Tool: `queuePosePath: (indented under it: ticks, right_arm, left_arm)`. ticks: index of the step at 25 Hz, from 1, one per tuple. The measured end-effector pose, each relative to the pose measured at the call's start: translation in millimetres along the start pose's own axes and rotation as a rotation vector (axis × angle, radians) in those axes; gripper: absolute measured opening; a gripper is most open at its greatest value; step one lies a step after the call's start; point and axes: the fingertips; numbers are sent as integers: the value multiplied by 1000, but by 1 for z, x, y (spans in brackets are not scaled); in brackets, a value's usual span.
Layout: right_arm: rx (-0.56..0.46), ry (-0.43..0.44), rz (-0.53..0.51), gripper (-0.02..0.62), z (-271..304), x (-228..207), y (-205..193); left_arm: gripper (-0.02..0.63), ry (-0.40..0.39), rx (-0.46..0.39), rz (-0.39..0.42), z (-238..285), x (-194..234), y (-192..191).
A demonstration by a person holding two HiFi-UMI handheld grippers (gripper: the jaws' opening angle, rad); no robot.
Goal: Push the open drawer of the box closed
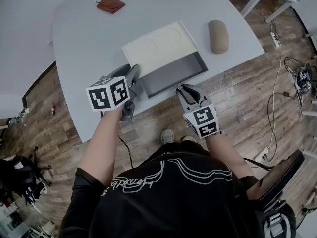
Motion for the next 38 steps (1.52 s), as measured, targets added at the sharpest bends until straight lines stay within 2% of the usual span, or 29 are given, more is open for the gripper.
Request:
queuePosePath:
  ticks: [5,10,23,38]
  right_arm:
    - [-3,-6,-6,75,1,1,2]
    - [12,-5,0,74,2,-2,3]
    - [15,-5,6,72,31,-21,20]
    - [135,2,52,72,54,-32,33]
  left_arm:
    - [140,-28,1,-2,-2,-1,4]
    - [138,-26,17,20,-1,-4,2]
    - [138,-28,21,1,1,-2,1]
    - [141,-40,43,6,-1,-1,-1]
Point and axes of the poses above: the fingertips, and each gripper's own axes: z forward along the fingers, x to its left, y out of its top, and after that the axes turned 10 degrees about y, right-handed
